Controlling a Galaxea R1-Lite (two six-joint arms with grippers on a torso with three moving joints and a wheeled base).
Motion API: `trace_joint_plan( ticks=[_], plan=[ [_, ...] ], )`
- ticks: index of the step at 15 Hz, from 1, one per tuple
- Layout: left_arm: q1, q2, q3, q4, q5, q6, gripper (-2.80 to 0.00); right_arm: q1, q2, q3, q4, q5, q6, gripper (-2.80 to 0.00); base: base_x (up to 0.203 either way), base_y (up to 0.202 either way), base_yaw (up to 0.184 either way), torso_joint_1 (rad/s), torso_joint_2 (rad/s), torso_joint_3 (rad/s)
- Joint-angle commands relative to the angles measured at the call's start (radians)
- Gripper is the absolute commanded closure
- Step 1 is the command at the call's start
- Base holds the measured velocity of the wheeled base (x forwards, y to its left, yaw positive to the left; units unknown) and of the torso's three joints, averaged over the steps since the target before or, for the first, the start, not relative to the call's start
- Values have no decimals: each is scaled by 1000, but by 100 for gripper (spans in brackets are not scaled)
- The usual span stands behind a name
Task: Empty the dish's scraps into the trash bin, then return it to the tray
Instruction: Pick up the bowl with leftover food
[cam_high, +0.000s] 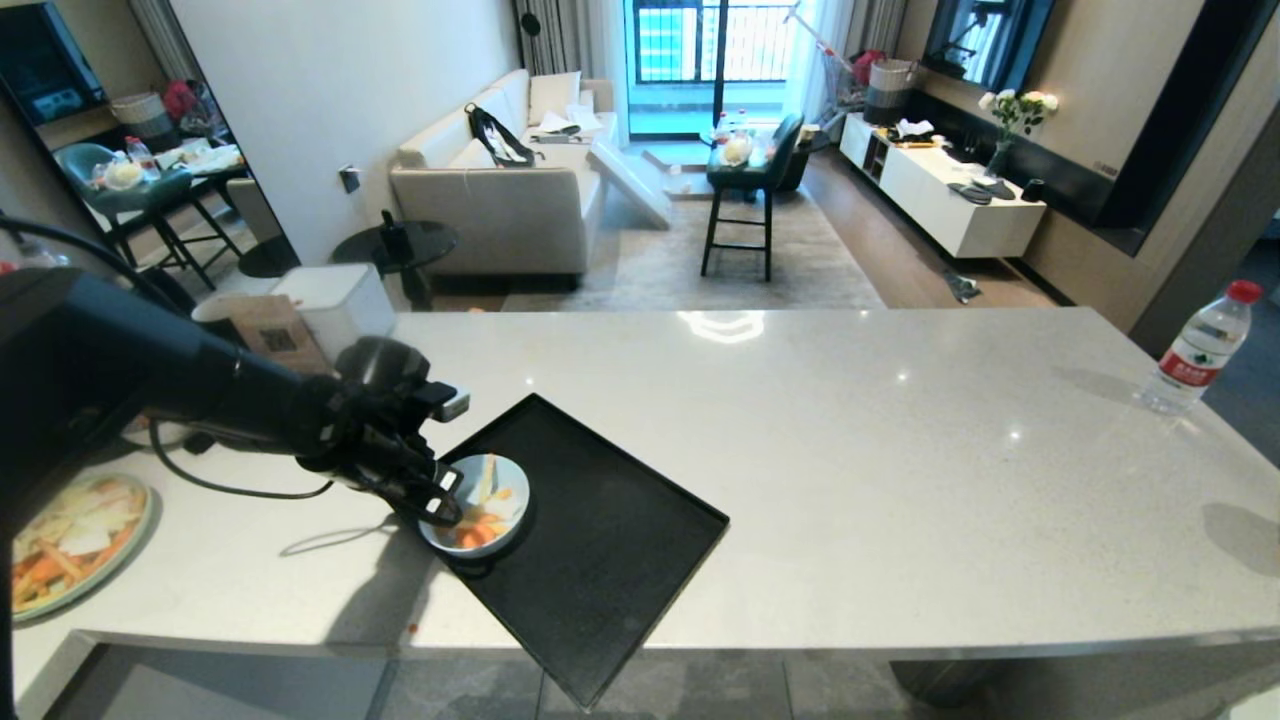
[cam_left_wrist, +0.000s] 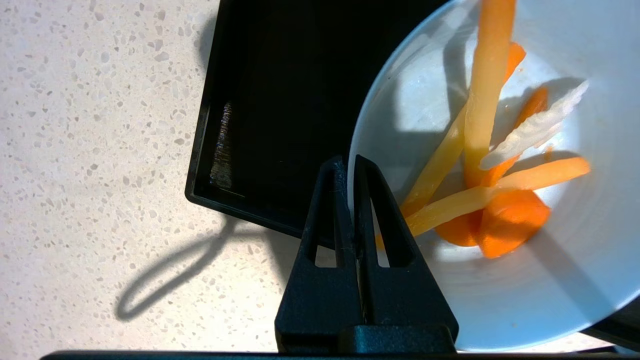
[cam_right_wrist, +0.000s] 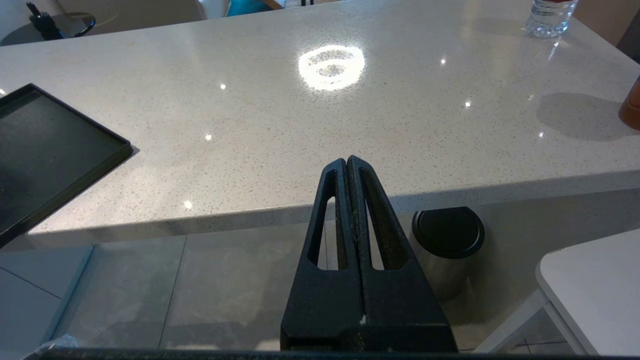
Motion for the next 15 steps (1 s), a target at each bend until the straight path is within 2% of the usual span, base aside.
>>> trace_joint_plan(
  ticks=[1, 5, 7, 10, 13, 15],
  plan=[
    [-10, -22, 0, 0, 1, -28, 0, 0, 0, 0, -1, -1, 0, 0, 0, 0, 0, 0, 0, 0],
    [-15, -39, -1, 1, -1, -96, 0, 0, 0, 0, 0, 0, 0, 0, 0, 0, 0, 0, 0, 0],
    [-14, -41, -6, 6, 1, -185, 0, 0, 0, 0, 0, 0, 0, 0, 0, 0, 0, 0, 0, 0],
    [-12, -70, -13, 84, -1, -316, 0, 0, 0, 0, 0, 0, 0, 0, 0, 0, 0, 0, 0, 0],
    [-7, -107, -11, 117, -2, -413, 0, 0, 0, -1, 0, 0, 0, 0, 0, 0, 0, 0, 0, 0],
    [-7, -137, -13, 153, -3, -507, 0, 0, 0, 0, 0, 0, 0, 0, 0, 0, 0, 0, 0, 0]
  ],
)
